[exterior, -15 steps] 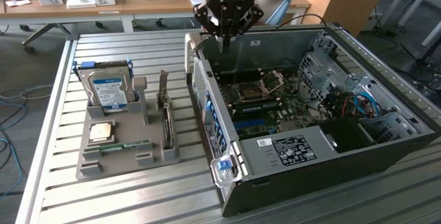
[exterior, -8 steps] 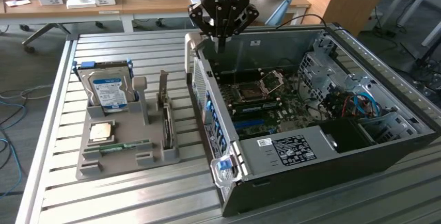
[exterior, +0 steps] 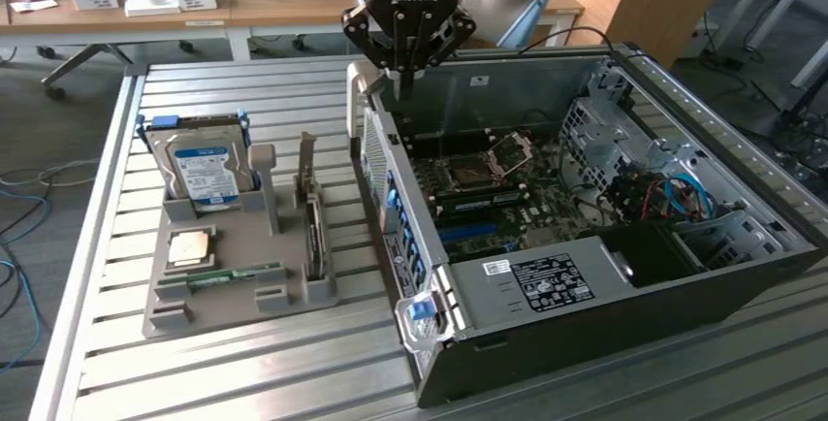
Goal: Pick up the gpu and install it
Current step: 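Reach for the gpu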
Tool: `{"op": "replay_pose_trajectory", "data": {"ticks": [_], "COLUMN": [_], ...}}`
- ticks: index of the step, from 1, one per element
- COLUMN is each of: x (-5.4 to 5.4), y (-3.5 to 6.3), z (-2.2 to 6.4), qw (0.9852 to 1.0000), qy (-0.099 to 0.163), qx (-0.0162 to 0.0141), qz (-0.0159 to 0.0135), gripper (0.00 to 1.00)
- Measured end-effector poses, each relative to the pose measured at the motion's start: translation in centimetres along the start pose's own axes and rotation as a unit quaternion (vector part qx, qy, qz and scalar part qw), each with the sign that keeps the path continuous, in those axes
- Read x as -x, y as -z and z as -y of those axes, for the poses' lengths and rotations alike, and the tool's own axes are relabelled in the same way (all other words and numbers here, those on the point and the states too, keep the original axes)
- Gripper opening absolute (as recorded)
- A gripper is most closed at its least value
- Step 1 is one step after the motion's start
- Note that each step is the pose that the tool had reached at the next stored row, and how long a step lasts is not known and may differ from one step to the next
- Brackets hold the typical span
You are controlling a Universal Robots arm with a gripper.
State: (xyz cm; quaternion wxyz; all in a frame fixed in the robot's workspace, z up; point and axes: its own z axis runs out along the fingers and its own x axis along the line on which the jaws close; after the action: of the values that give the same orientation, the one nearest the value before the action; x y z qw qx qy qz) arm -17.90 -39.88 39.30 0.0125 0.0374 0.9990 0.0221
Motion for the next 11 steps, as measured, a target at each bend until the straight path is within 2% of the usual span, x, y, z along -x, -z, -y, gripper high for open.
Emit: {"op": "replay_pose_trajectory", "data": {"ticks": [6, 11], "x": [-1.1, -2.5], "y": [0.01, 0.02], "z": [0.09, 0.19], "qw": [1.0, 1.0], "qy": [0.0, 0.0], "qx": [0.0, 0.0], "qz": [0.0, 0.0], "gripper": [0.11, 0.11]}}
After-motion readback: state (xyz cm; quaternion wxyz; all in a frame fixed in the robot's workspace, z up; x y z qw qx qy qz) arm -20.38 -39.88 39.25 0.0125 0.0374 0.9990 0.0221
